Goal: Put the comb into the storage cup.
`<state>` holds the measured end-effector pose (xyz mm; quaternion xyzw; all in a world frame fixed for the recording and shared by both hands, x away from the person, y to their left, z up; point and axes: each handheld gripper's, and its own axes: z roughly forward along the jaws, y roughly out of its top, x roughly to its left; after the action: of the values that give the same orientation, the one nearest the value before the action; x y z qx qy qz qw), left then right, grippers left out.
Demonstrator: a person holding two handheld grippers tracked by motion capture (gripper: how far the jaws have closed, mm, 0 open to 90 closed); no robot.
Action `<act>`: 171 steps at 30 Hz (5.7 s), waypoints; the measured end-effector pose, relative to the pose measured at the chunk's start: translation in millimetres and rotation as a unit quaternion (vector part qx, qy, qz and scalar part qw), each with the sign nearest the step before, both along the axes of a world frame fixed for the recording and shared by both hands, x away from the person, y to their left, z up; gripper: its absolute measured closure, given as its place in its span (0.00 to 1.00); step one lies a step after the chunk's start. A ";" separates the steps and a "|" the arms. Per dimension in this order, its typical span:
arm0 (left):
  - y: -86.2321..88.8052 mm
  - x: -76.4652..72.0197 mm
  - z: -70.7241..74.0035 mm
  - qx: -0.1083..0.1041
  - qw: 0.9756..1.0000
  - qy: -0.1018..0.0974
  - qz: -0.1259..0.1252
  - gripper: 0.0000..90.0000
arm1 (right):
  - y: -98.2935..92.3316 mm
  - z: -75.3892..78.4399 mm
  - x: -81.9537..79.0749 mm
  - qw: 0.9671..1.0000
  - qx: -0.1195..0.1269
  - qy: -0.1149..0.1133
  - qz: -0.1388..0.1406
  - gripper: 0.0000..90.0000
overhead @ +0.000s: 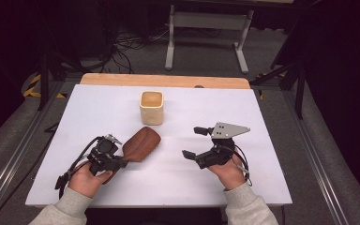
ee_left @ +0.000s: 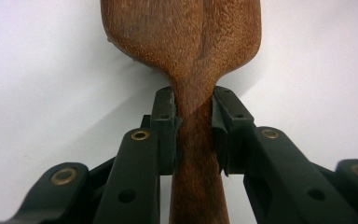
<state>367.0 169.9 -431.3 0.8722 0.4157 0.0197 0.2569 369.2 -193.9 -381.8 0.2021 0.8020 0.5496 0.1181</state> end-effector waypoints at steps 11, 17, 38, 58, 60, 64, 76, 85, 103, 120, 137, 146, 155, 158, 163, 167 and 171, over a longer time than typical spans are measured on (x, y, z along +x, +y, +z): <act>5.1 -18.9 15.3 -0.045 0.996 -0.070 -0.006 0.81 | 4.9 -1.7 1.4 1.000 -0.005 0.003 0.004 0.08; 10.5 -28.4 28.3 -0.094 0.991 -0.096 -0.004 0.81 | 10.2 -0.4 2.1 1.000 -0.010 0.004 0.009 0.08; 15.4 -60.5 37.6 -0.190 0.946 -0.261 -0.028 0.81 | 38.9 17.9 5.8 0.999 -0.019 -0.011 0.039 0.08; 11.2 -65.9 27.3 -0.203 0.933 -0.292 -0.047 0.81 | 74.2 27.4 19.2 0.998 -0.014 0.008 0.066 0.06; 10.9 -66.3 27.4 -0.200 0.934 -0.293 -0.047 0.81 | 79.0 28.6 21.5 0.997 -0.015 0.013 0.071 0.06; 11.0 -66.8 27.5 -0.203 0.933 -0.293 -0.046 0.81 | 85.9 29.1 25.6 0.997 -0.013 0.023 0.073 0.05; 8.7 -67.4 26.3 -0.195 0.935 -0.292 -0.050 0.82 | 99.0 20.8 37.7 0.996 -0.005 0.053 0.075 0.09; 9.4 -66.7 25.1 -0.194 0.935 -0.290 -0.059 0.83 | 101.1 24.8 38.2 0.995 -0.019 0.063 0.080 0.20; 8.1 -63.4 18.4 -0.165 0.938 -0.295 -0.070 0.82 | 89.1 42.9 35.3 0.985 0.001 0.073 0.156 0.58; 16.9 -57.9 15.0 -0.199 0.925 -0.315 -0.070 0.64 | 100.0 67.7 17.2 0.981 -0.029 0.042 0.186 0.70; 40.0 -48.9 17.5 -0.233 0.911 -0.338 -0.030 0.06 | 99.7 103.1 16.5 0.985 -0.058 0.005 0.165 0.70; 51.4 -46.4 17.4 -0.225 0.911 -0.345 -0.020 0.03 | 96.2 120.5 21.7 0.987 -0.065 -0.009 0.147 0.70; 57.4 -44.1 16.7 -0.197 0.915 -0.353 -0.005 0.03 | 92.0 132.8 29.4 0.990 -0.068 -0.027 0.119 0.70; 58.4 -43.5 16.3 -0.191 0.916 -0.354 -0.004 0.03 | 91.4 135.9 32.1 0.991 -0.069 -0.029 0.114 0.70; 60.6 -42.5 15.9 -0.184 0.917 -0.353 -0.002 0.03 | 88.8 142.9 39.4 0.992 -0.072 -0.034 0.097 0.70; 62.4 -41.6 15.3 -0.184 0.917 -0.354 0.001 0.03 | 86.3 148.7 45.0 0.993 -0.072 -0.039 0.084 0.70; 63.6 -41.4 15.3 -0.183 0.917 -0.355 0.003 0.03 | 84.1 154.1 50.1 0.994 -0.072 -0.044 0.071 0.70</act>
<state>325.6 233.5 -416.1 0.7446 0.2957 0.2525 0.5426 419.3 -109.8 -227.6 0.1110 0.8457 0.5061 0.1279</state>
